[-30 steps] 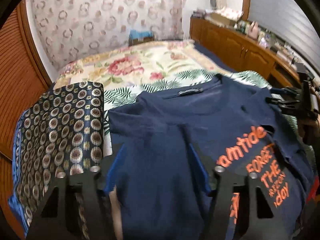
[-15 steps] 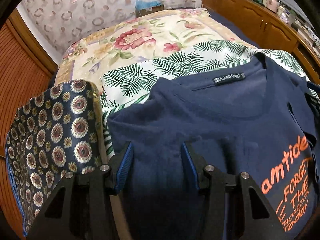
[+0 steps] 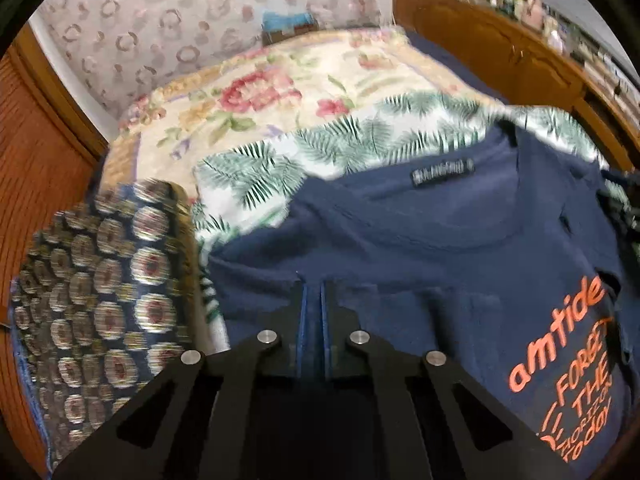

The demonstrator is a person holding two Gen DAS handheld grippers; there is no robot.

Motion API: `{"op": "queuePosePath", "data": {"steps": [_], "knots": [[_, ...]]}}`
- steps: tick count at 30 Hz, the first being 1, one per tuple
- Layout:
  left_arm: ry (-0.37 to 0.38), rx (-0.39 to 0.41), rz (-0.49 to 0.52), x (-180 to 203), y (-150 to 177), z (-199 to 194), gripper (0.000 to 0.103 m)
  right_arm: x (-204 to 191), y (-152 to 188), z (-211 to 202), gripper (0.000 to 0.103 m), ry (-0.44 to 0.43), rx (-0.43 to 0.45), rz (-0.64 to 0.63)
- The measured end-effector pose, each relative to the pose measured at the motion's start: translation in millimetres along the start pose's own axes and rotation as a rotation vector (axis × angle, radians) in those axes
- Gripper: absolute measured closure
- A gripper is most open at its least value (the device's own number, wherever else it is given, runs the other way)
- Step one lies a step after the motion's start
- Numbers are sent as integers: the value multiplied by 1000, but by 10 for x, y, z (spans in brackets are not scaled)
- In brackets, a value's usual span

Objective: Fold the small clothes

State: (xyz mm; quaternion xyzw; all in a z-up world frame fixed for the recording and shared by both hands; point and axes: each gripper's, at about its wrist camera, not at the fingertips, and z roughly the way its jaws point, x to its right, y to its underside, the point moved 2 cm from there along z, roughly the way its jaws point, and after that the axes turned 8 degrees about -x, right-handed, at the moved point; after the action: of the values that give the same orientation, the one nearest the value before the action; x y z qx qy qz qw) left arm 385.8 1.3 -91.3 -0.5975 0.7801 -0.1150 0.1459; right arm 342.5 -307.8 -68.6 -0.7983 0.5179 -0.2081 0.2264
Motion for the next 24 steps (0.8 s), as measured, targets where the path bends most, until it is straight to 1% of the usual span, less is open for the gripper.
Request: {"op": "queuePosePath", "data": {"steps": [3,10,13,15,19,24], "knots": [[8,73,-34,-144,-11,-238,97,-7,3,-1,41,3,0,0],[11,175,-67,-398,10,-650,97,18,20,-49,41,14,16,12],[18,203,-73,-435,11,-738,97,116,50,-145,40,18,37,50],[22,221,-75,-444,25,-789,97,184,76,-181,40,17,34,68],[34,246,-72,-421,68,-848,97,235,126,-149,40,-6,-6,83],[48,269,-61,-356,140,-913,97,210,69,-84,40,-59,-39,94]]}}
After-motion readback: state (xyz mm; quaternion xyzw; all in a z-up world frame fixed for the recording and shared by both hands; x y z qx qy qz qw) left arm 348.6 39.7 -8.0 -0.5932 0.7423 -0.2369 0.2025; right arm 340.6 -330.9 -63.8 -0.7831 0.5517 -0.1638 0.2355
